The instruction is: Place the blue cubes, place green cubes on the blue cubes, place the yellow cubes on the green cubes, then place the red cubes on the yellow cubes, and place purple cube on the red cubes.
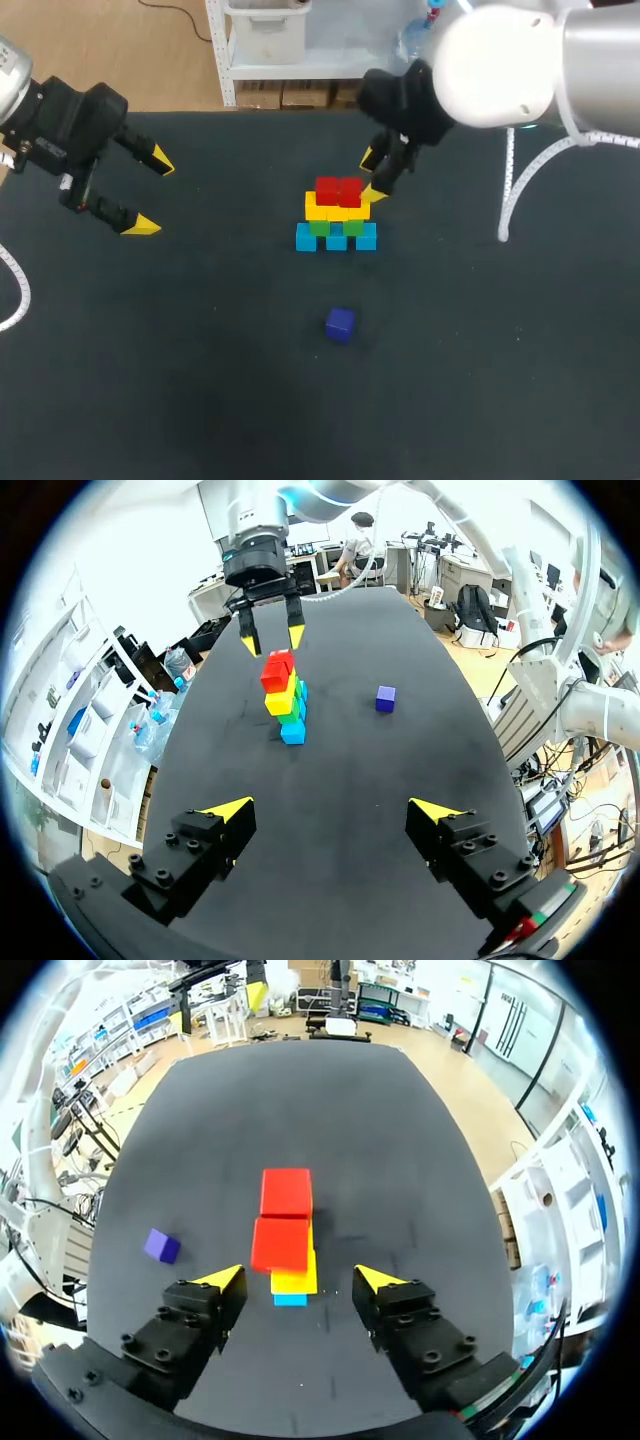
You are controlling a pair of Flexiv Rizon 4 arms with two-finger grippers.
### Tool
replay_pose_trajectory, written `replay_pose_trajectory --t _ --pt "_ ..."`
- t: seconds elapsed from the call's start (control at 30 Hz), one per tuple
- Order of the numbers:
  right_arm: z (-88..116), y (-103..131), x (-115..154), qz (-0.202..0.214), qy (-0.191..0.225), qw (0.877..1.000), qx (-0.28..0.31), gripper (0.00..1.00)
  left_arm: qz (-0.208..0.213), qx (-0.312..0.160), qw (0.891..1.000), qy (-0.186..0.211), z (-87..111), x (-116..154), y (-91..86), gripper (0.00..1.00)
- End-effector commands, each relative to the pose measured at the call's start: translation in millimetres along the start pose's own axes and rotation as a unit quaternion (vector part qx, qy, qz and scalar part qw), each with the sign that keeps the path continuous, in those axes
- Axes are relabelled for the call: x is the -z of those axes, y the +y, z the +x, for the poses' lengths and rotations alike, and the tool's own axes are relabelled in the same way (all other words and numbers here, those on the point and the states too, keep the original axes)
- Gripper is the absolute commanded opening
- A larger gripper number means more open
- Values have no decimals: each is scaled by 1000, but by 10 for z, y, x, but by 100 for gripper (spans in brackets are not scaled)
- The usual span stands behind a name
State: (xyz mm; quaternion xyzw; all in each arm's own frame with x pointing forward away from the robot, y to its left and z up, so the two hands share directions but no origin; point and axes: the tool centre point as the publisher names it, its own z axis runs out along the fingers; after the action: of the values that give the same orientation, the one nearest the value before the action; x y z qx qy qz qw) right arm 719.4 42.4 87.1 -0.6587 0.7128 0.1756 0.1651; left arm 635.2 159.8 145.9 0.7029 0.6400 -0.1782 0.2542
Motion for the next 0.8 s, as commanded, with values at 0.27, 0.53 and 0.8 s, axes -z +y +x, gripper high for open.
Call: replay_pose_trajectory --t 0.27,0.53,0.8 --pt "191 62 114 22 0 1000 -16 0 -1 -1 1000 -2 12 -1 -5 100" --pt "168 111 77 20 -5 1000 -14 0 -1 -1 1000 -2 12 -1 -5 100" --pt "115 115 27 13 -7 1000 -8 0 -1 -1 1000 -2 12 -1 -5 100"
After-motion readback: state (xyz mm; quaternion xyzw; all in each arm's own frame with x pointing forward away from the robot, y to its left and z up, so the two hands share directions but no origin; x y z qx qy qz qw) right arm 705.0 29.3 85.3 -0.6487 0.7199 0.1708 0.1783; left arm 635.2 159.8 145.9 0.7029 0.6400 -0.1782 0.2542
